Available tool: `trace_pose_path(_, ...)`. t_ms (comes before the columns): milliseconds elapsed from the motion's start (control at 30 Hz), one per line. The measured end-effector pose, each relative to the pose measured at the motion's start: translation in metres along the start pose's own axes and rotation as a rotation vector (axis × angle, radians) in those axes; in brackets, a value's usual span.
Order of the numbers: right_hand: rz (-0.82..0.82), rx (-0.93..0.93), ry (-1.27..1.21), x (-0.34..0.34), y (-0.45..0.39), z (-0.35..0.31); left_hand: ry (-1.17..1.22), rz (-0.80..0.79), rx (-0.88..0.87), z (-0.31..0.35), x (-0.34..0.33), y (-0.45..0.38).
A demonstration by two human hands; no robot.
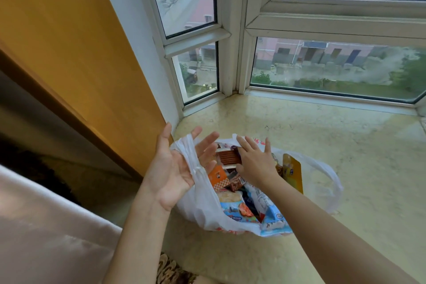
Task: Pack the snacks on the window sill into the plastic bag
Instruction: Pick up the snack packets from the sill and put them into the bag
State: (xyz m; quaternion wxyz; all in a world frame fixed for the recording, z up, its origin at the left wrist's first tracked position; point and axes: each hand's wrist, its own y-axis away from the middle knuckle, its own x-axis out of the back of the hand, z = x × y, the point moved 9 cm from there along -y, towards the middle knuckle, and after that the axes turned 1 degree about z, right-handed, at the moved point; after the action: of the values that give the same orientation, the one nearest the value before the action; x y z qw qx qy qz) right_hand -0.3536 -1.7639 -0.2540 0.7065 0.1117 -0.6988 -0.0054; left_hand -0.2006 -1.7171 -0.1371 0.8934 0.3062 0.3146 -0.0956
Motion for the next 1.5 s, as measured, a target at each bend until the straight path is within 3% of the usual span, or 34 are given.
trace_pose_path(300, -0.001, -0.026, 0.015, 0.009, 0.059, 0.035, -0.222, 0.107, 0.003, -0.026, 0.014, 0.009)
trace_pose_path(567, 0.053, -0.019, 0.098, -0.004, 0.144, 0.058, -0.908, 0.308, -0.176, -0.060, 0.009, 0.037)
trace_pose_path(933, 0.278, 0.013, -0.004, -0.003, 0.243, 0.085, -1.506, 0.536, -0.437, -0.126, -0.047, 0.078)
trace_pose_path(1133, 0.340, -0.041, 0.003, 0.001, 0.307, 0.123, -1.779, 0.422, -0.571, -0.190, -0.110, 0.094)
trace_pose_path(1500, 0.456, -0.267, 0.043, 0.005, 0.418, 0.228, -1.942, 0.114, -0.699, -0.302, -0.220, 0.080)
